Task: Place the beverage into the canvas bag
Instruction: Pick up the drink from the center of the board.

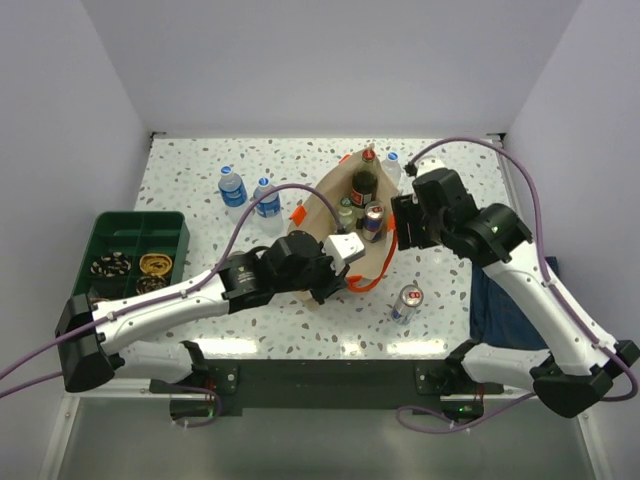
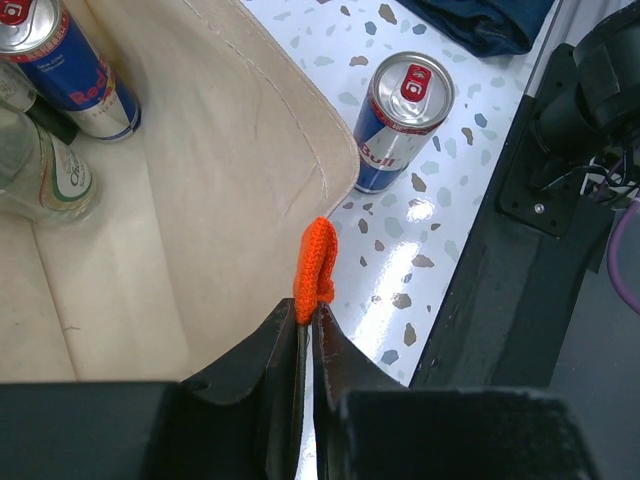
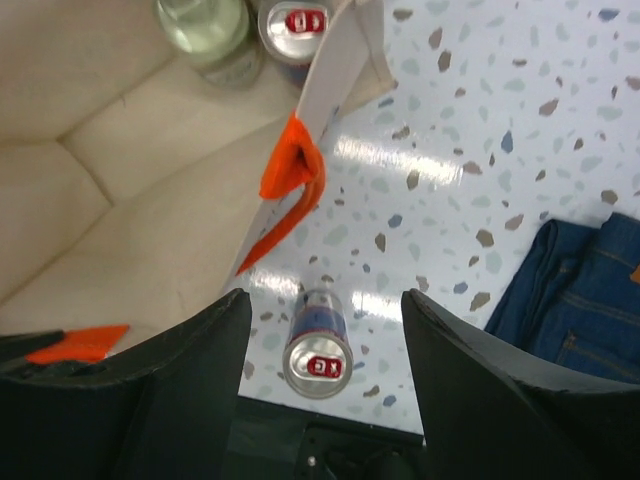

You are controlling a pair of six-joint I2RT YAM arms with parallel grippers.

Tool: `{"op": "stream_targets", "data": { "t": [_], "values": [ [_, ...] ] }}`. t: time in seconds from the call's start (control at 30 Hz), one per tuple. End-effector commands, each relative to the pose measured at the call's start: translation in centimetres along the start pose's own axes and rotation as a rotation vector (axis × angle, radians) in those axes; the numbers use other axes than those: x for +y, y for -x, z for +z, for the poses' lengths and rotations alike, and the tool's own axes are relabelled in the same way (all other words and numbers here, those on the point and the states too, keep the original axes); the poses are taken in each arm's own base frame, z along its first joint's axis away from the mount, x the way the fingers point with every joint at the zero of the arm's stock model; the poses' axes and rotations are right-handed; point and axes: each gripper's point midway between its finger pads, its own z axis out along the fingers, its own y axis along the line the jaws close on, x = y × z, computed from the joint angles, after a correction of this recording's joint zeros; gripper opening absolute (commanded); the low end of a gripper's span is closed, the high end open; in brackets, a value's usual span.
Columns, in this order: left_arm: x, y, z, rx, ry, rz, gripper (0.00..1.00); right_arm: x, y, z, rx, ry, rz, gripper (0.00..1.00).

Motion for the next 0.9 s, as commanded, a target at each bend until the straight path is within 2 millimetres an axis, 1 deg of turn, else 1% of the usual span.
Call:
{"op": "stream_targets", "data": {
  "t": [0.0,0.03,0.1,0.2,0.27,0.3,0.37,0.4,0.47,0.5,0.57,0.63,0.87],
  "values": [
    [0.8,0.3,0.7,-0.005,0.041,0.001,0.16,0.4,-3.3,-0.2,0.071,0.068,-0.042,0.65],
    [0.9,0.3,0.8,-0.004,0.046,-0.003,0.16,0.3,-4.5,0.2,0.103,0.067,-0.047,0.66],
    [0.9,0.5,0.8,-0.013,0.049,-0.005,0.16,0.2,-5.4,0.2,0.112,0.07,-0.035,0.68],
    [0.9,0.8,0.8,-0.024,0.049,-0.01,0.16,0.5,-6.8,0.5,0.135,0.091,-0.021,0.72],
    [0.8,0.8,0.9,-0.026,0.048,-0.013,0.16,0.7,-7.2,0.7,0.139,0.103,-0.011,0.73],
    [0.9,0.9,0.8,-0.029,0.049,-0.015,0.17,0.8,-7.8,1.1,0.157,0.1,-0.004,0.74],
    [0.9,0.9,0.8,-0.029,0.05,-0.016,0.17,1.0,-8.2,1.3,0.158,0.115,0.01,0.75],
    [0.9,0.9,0.7,-0.032,0.052,-0.016,0.17,1.1,-8.9,1.6,0.176,0.113,0.017,0.75],
    [0.9,1.0,0.5,-0.034,0.053,-0.019,0.17,1.3,-9.2,1.6,0.169,0.128,0.027,0.75],
    [0.9,1.0,0.5,-0.036,0.053,-0.019,0.17,1.3,-10.0,1.9,0.187,0.128,0.029,0.75],
    [0.9,0.9,0.4,-0.036,0.056,-0.019,0.17,1.3,-10.5,2.0,0.192,0.134,0.031,0.75],
    [1.0,0.9,0.4,-0.036,0.057,-0.019,0.17,1.5,-11.4,2.5,0.21,0.141,0.035,0.77],
    [1.0,0.7,0.3,-0.032,0.059,-0.022,0.17,1.2,-12.7,3.5,0.22,0.121,0.054,0.8]
  ]
}}
